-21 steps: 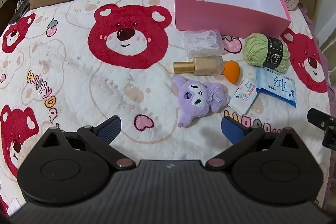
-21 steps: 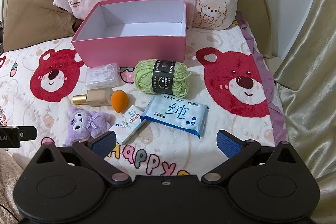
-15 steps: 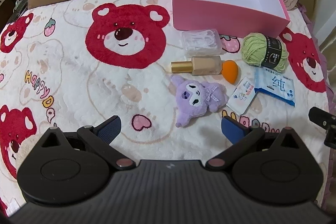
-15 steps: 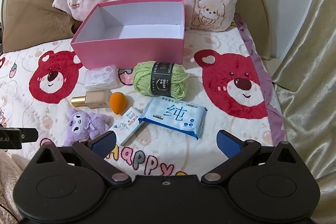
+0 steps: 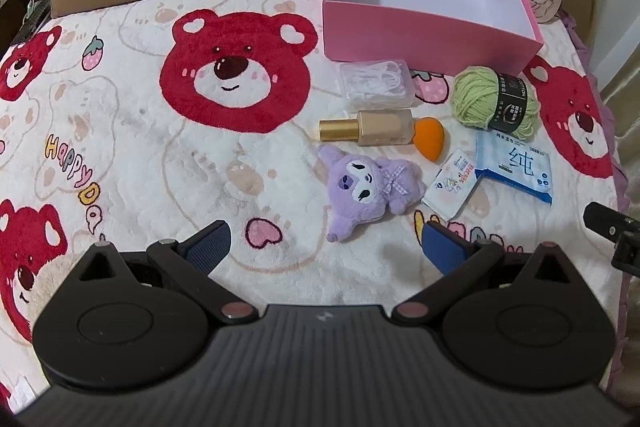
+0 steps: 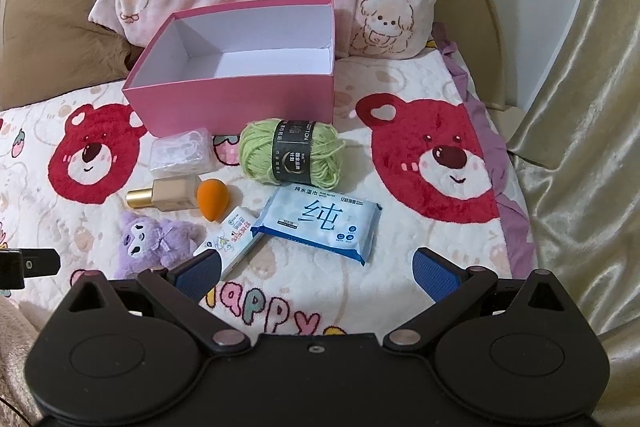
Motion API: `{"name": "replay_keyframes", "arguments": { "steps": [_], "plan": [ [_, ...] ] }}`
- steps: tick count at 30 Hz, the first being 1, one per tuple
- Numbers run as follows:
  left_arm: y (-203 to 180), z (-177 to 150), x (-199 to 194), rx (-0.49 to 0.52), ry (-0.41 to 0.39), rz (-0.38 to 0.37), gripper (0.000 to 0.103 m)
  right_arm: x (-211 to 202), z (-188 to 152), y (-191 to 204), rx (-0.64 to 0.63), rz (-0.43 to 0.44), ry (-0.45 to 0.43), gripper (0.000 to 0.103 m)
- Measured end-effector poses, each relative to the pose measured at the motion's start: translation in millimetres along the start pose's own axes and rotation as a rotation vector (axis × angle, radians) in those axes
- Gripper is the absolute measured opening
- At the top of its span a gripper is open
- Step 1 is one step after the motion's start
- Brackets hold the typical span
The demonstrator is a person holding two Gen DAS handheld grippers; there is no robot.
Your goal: Organize objects
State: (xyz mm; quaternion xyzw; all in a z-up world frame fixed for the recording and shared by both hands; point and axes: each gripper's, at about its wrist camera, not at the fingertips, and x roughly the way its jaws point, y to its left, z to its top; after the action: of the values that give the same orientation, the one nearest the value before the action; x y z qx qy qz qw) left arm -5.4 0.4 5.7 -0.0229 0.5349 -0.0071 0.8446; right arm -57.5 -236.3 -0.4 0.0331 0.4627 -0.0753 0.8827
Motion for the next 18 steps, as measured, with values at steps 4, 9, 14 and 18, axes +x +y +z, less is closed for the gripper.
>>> {"name": "replay_keyframes", "arguments": {
  "steps": [4, 9, 14, 18],
  "plan": [
    [1, 0, 0, 0.007, 0.006, -0.007, 0.103, -1, 0, 2, -0.007, 0.003, 0.0, 0.103],
    [4, 0, -1, 0.011, 0.008, -0.013, 0.103, -1, 0, 2, -0.009, 0.003, -0.001, 0.103],
    [8, 2, 0, 0.008, 0.013, -0.023, 0.103, -2, 0, 2, -0.01, 0.003, -0.001, 0.103],
    [10, 4, 0, 0.003, 0.015, -0.032, 0.103, -2, 1, 2, -0.012, 0.003, -0.002, 0.103]
  ]
}}
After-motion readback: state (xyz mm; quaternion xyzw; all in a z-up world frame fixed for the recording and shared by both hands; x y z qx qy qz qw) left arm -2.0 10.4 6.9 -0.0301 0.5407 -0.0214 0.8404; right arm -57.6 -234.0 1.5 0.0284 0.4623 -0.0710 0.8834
